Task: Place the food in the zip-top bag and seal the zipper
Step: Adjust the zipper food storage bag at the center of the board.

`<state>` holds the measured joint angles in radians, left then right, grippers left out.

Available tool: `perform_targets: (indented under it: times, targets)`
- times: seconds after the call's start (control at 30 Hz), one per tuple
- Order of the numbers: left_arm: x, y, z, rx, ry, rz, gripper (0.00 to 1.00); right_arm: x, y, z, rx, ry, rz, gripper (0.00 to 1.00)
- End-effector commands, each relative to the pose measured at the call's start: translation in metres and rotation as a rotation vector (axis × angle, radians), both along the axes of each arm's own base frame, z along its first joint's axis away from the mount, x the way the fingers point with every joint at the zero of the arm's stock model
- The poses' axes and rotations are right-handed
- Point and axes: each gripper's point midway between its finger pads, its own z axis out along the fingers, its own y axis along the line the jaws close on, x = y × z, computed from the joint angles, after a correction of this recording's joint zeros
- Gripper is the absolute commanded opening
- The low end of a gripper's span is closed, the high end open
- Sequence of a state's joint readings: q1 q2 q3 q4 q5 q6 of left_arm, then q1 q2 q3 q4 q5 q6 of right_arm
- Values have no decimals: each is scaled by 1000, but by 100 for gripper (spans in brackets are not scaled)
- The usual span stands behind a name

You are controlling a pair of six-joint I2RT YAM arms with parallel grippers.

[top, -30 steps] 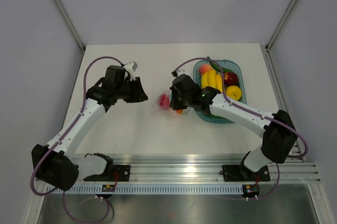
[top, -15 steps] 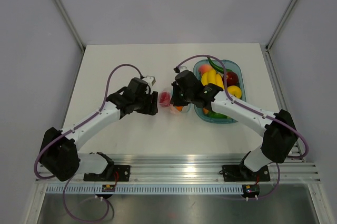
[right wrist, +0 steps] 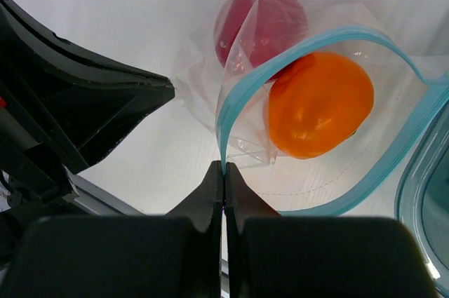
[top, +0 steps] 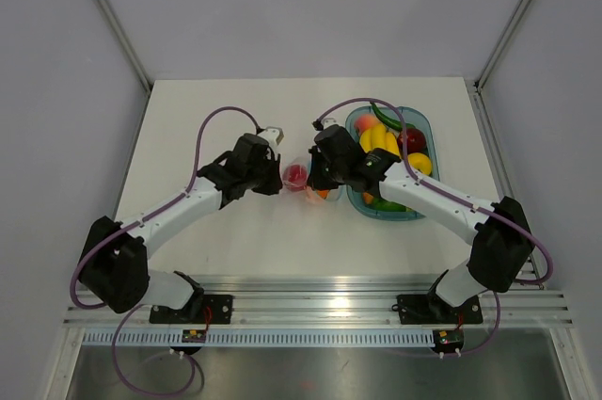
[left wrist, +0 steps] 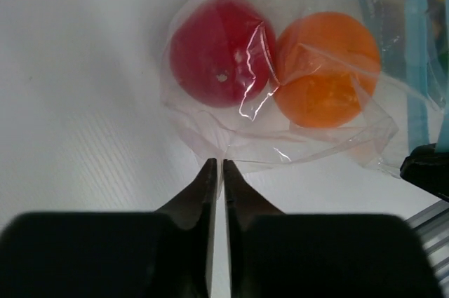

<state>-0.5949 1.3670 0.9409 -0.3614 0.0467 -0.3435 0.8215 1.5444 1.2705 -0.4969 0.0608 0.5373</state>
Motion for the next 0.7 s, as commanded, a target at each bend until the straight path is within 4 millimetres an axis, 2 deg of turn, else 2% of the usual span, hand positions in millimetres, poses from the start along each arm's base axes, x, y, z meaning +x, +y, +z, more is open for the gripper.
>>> perform_targets:
  times: [0.0,0.17,0.3,0.4,0.57,0.6,0.67]
  targets:
    - [10,-19,14,-71,-46,-48,0,7,0,33,51,-64,-2,0]
    - [5,-18,5,-64,-10,-42,0,10,-2,35,48,-69,-12,0]
    - [7,-5,-1,-38,-15,43,0,14,-8,45,59,-90,-32,0]
    - [6,8,-13,-14,15,123,0,19,-16,54,63,-112,-60,0]
    - [-6,13,-30,-49,59,181,0,30,-33,66,66,-140,-103,0]
    - [-4,12,-24,-72,39,184,0,32,-36,67,63,-140,-107,0]
    - [-7,13,-26,-80,42,183,0,33,-37,66,58,-141,-98,0]
